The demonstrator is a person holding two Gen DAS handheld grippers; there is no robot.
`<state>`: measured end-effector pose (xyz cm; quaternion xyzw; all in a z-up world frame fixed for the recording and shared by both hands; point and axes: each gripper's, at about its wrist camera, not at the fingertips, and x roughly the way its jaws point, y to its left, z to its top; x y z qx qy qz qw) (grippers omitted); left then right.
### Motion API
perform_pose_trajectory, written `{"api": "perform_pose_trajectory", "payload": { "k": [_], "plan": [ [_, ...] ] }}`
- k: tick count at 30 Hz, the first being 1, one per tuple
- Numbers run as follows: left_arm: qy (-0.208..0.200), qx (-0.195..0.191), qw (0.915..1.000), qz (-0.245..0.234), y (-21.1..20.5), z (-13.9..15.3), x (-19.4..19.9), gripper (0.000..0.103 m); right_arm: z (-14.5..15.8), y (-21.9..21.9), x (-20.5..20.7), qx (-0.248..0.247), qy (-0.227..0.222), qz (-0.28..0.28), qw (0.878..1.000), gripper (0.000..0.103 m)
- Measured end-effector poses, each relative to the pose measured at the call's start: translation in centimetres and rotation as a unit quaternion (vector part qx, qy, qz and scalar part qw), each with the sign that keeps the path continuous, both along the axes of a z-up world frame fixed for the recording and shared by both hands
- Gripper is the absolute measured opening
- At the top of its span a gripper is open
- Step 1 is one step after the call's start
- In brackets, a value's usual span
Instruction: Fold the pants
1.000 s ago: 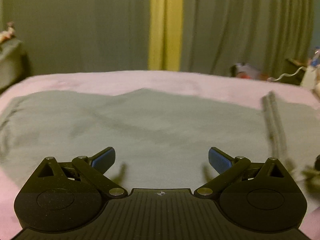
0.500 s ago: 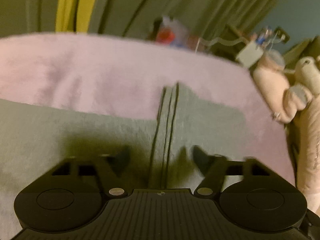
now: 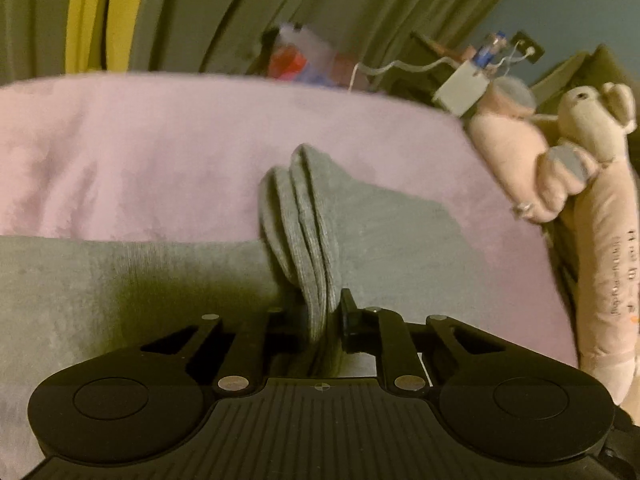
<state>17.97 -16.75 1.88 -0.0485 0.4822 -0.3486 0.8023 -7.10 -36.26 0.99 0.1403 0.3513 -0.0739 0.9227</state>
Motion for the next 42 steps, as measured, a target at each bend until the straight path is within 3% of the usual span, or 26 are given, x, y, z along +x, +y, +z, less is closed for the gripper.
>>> {"api": "perform_pose_trajectory", "payload": {
  "k": [2, 5, 8, 11, 15, 18, 20, 24, 29, 30, 33, 34, 37, 42],
  "plan": [
    [-0.022, -0.026, 0.9994, 0.001, 0.9, 2.3, -1.7, 0.017, 0.3, 0.0, -0.1, 0.0, -0.004, 0.0, 1.0, 0.085],
    [-0.025, -0.049, 0.998, 0.03, 3.5, 4.6, -3.4, 0.017, 0.5, 0.3, 0.0, -0.006, -0.009, 0.005, 1.0, 0.085],
    [0.001, -0.043, 0.9961, 0.077, 7.3, 5.0, -4.0, 0.017, 0.7, 0.6, 0.0, -0.009, -0.014, 0.013, 1.0, 0.086],
    [0.012, -0.011, 0.9925, 0.122, 10.8, 3.3, -3.8, 0.019, 0.7, 0.9, 0.1, -0.01, -0.015, 0.02, 1.0, 0.088],
    [0.023, 0.061, 0.9872, 0.145, 13.2, -0.9, -3.6, 0.034, 0.5, 1.3, 0.6, -0.007, -0.006, 0.031, 0.999, 0.089],
    [0.044, 0.016, 0.9876, 0.15, 14.4, -1.5, -3.7, 0.055, 0.5, 1.7, 0.7, -0.016, -0.002, 0.041, 0.999, 0.091],
    [0.045, -0.011, 0.9873, 0.152, 14.6, -1.2, -3.6, 0.06, 0.5, 1.8, 0.7, -0.02, -0.001, 0.042, 0.999, 0.093],
    [0.025, 0.013, 0.9894, 0.142, 13.1, -1.3, -2.7, 0.06, 0.3, 1.9, 1.0, -0.017, 0.004, 0.041, 0.999, 0.093],
    [0.036, -0.006, 0.9881, 0.149, 12.1, -1.6, -1.5, 0.057, 0.0, 2.3, 0.9, -0.021, 0.015, 0.048, 0.999, 0.093],
    [0.03, -0.009, 0.9881, 0.151, 12.1, -1.2, -1.4, 0.049, -0.1, 2.2, 0.9, -0.021, 0.016, 0.047, 0.999, 0.093],
    [0.001, -0.01, 0.9903, 0.138, 11.3, -0.1, -1.1, 0.044, -0.2, 2.1, 0.9, -0.018, 0.018, 0.042, 0.999, 0.093],
    [0.002, 0.0, 0.9908, 0.136, 10.9, -0.2, -0.8, 0.042, -0.3, 2.1, 0.9, -0.017, 0.019, 0.041, 0.999, 0.093],
    [0.035, 0.039, 0.9904, 0.128, 9.9, -1.7, 0.2, 0.025, -0.4, 2.4, 1.1, -0.016, 0.023, 0.044, 0.999, 0.093],
    [0.012, 0.012, 0.9915, 0.129, 10.5, -0.4, -0.8, 0.018, -0.4, 2.5, 0.9, -0.026, 0.023, 0.049, 0.998, 0.094]
  ]
}}
